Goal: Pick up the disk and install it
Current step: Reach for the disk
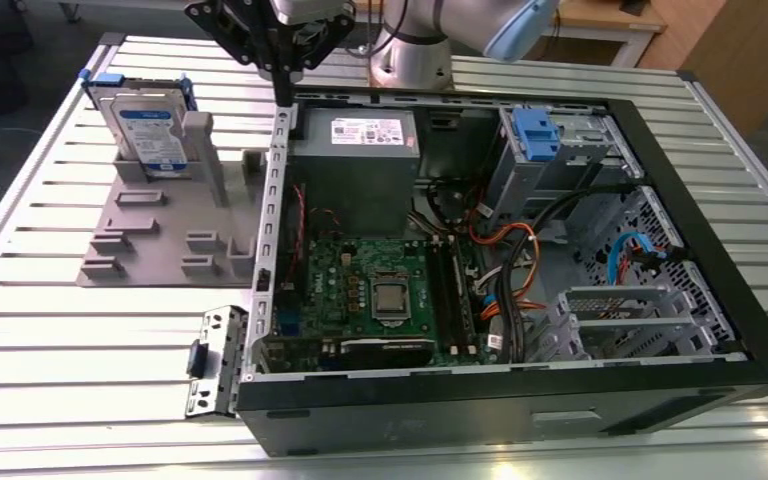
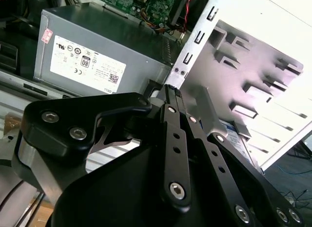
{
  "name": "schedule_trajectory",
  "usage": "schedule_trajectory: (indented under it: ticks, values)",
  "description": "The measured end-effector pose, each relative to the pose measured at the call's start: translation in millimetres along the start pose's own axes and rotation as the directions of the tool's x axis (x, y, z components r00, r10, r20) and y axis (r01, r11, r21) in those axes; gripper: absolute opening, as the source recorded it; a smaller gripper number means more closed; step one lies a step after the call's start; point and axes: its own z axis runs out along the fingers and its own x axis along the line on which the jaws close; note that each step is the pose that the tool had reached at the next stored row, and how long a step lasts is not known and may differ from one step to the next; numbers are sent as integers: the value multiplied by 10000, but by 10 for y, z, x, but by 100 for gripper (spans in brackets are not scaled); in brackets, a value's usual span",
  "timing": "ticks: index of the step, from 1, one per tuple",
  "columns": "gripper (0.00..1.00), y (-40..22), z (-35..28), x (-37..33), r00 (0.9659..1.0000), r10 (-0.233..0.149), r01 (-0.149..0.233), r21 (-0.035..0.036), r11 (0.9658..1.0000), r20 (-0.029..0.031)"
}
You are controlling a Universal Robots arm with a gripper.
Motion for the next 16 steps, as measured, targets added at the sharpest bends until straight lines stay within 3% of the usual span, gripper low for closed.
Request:
schedule_trajectory:
  ticks: [16]
  values:
    - [10, -10, 2, 136, 10000, 0, 0, 0, 10000, 0]
